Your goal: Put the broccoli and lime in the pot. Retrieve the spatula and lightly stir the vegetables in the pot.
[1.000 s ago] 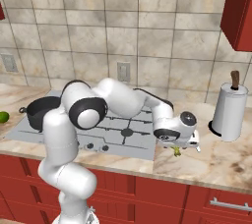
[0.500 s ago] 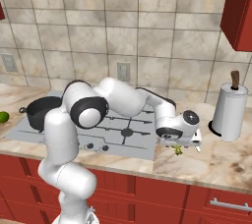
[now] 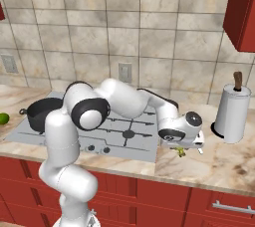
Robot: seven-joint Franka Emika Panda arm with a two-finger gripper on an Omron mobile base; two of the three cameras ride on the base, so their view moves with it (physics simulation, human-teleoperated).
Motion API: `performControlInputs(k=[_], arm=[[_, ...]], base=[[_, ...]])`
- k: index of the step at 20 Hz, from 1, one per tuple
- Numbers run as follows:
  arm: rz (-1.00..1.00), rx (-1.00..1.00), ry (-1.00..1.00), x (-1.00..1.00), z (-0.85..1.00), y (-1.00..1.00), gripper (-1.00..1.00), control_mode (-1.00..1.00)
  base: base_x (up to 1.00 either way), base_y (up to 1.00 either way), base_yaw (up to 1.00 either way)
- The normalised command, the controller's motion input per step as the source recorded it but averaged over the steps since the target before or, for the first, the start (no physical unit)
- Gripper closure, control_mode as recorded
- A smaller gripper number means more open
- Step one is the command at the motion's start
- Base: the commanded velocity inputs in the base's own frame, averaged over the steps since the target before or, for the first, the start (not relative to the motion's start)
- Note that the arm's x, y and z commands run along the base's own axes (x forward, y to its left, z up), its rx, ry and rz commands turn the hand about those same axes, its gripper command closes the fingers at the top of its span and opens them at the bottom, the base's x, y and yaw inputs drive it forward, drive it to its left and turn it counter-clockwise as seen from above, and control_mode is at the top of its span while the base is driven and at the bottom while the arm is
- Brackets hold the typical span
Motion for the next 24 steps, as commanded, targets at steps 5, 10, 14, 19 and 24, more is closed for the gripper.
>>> performControlInputs(k=[5,10,14,19,24], arm=[[-0.01,-0.01,0.0,-0.15,0.38,0.18,1.0,-1.0],[-0.06,-0.14,0.03,0.08,1.0,0.84,1.0,-1.0],[-0.01,-0.18,0.25,0.1,1.0,1.0,1.0,-1.0],[-0.04,-0.16,0.23,-0.04,0.71,1.0,1.0,-1.0],[-0.02,-0.03,0.0,-0.26,0.45,1.0,1.0,-1.0]], base=[[0.0,0.0,0.0],[0.0,0.0,0.0],[0.0,0.0,0.0],[0.0,0.0,0.0],[0.0,0.0,0.0]])
